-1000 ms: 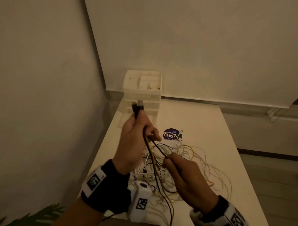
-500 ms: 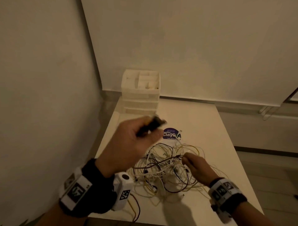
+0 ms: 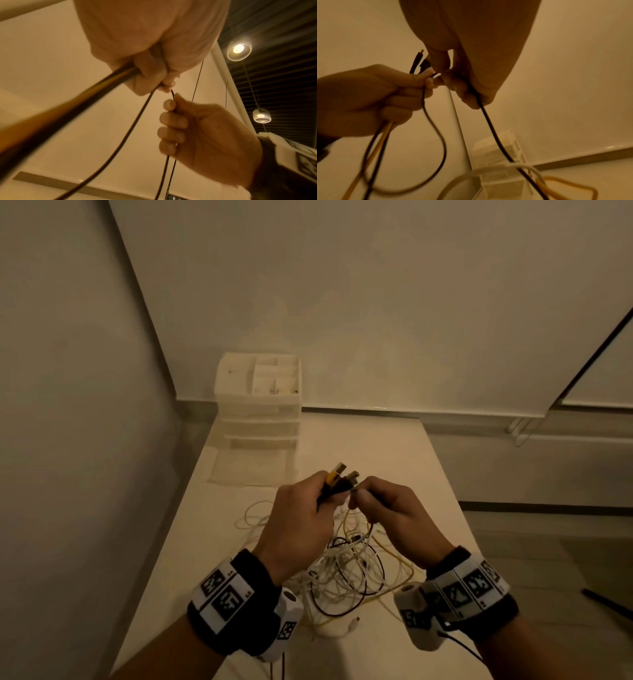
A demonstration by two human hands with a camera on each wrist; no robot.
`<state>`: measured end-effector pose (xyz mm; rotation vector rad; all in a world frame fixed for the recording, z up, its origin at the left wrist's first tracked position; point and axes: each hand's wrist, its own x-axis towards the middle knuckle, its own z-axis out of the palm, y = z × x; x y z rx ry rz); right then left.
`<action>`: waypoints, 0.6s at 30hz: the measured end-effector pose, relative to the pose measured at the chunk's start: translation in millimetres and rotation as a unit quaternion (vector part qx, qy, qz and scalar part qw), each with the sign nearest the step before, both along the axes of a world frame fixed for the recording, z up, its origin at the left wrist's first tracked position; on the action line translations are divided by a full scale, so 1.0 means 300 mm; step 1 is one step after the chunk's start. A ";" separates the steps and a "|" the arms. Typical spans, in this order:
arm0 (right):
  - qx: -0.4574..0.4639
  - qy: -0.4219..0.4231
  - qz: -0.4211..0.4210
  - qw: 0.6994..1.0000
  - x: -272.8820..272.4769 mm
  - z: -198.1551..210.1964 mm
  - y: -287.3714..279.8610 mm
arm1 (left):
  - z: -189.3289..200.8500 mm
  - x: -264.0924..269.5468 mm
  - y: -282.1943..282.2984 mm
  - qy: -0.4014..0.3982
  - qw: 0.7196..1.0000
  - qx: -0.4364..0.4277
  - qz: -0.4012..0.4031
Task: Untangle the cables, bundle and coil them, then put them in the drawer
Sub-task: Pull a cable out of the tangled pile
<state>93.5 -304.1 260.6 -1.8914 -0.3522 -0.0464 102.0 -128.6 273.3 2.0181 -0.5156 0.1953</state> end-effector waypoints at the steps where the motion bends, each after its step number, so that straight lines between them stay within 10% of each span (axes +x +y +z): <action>1: 0.005 0.000 0.003 1.000 -0.002 -0.019 -0.003 | 0.011 0.005 -0.008 -0.015 1.000 -0.011 0.014; 9: -0.078 0.023 -0.086 0.993 0.041 -0.310 -0.096 | 0.141 0.053 0.024 -0.081 0.982 -0.134 0.104; 18: -0.048 -0.018 -0.158 0.986 0.192 -0.319 -0.175 | 0.138 0.022 0.051 -0.100 0.986 -0.048 0.122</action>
